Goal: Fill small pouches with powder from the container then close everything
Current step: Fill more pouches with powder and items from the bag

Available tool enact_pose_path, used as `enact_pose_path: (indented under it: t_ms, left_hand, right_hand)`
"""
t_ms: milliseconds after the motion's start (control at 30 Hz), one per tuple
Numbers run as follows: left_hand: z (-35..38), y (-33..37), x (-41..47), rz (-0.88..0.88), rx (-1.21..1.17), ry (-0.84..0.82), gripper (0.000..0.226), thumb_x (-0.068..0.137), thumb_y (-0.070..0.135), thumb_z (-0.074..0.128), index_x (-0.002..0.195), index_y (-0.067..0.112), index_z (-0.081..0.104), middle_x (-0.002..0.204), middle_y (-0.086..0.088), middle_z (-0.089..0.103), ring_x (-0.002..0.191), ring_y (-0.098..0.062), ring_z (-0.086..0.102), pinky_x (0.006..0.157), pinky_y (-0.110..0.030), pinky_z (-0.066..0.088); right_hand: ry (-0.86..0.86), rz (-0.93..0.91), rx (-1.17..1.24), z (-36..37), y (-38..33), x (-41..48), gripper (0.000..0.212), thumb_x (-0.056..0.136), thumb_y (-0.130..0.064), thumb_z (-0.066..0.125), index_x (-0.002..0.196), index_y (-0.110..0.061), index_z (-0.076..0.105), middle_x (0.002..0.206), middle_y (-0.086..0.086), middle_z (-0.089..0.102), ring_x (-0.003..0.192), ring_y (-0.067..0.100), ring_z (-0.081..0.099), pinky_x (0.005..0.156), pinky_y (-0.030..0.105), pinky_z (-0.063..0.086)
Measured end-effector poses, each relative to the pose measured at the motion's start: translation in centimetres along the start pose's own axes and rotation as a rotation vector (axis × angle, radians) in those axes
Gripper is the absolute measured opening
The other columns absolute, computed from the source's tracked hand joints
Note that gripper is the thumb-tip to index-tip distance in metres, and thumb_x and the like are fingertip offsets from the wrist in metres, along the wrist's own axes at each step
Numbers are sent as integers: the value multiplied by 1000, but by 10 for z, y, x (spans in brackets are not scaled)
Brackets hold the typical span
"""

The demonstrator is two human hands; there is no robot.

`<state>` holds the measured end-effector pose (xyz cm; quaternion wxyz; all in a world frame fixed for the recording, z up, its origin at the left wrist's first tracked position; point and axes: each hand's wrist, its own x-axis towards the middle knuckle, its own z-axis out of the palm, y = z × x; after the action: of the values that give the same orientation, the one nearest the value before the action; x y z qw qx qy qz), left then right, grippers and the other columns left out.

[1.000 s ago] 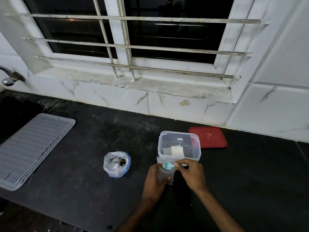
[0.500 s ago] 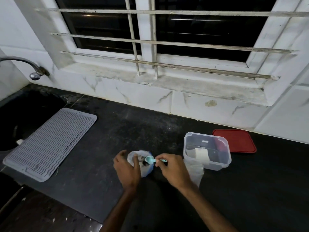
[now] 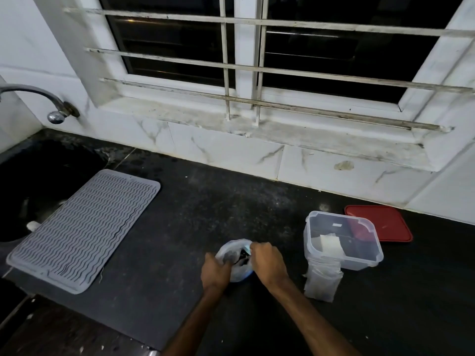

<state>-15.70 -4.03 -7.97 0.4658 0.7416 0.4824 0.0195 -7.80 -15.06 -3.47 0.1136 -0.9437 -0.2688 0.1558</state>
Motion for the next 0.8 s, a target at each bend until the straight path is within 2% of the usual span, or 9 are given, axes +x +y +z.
enact_pose_path:
  t_ms: [100,200,267,400,500,600,700,800]
  left_hand:
    - [-4,6,5,22,-137,-38,32,88,20,65,112,5,51,110,-15,64,94,-24,62,83,-40,55]
    - [-2,12,12,26,-233,-59,32,88,22,66,111,5,53,109,-15,64,92,-23,61,81,-36,52]
    - [1,16,14,12,-314,-97,30,86,24,71,106,11,53,105,-12,64,91,-22,63,81,-38,55]
    - [5,15,23,-67,-424,-161,45,73,10,82,105,10,52,98,-10,64,88,-22,66,78,-41,58]
    - [5,11,31,-66,-496,-178,43,74,4,80,109,3,55,102,-19,67,88,-27,69,76,-41,59]
    - [5,10,33,-31,-550,-236,40,78,0,76,111,2,54,103,-20,66,91,-30,69,75,-41,60]
    - [7,10,36,47,-507,-346,60,63,14,87,114,4,57,106,-22,68,97,-36,68,84,-52,58]
    - [18,-1,48,70,-480,-427,74,54,33,92,116,8,60,107,-20,70,98,-36,69,86,-57,55]
  right_hand:
    - [6,32,48,2,-3,1,23,98,-21,52,119,-14,62,115,5,68,104,18,65,90,30,53]
    - [15,67,89,3,-1,3,23,96,-23,56,116,-15,63,114,4,68,104,17,65,92,32,54]
    - [3,83,109,4,0,4,25,95,-25,58,117,-16,63,115,3,68,104,16,65,92,32,54]
    - [-35,82,53,9,-1,6,27,97,-25,55,122,-15,58,118,5,66,106,18,64,92,32,53]
    - [-17,72,60,13,-2,6,26,100,-25,49,122,-15,58,116,5,66,105,18,64,89,31,53]
    - [43,140,210,20,2,4,18,97,-24,52,105,-17,67,100,1,71,90,12,67,81,28,56]
    - [37,233,516,29,10,6,19,93,-14,55,81,-14,70,72,2,71,63,12,69,67,34,60]
    - [-4,322,727,24,16,3,22,96,-10,51,88,-8,71,70,7,72,60,18,71,59,28,60]
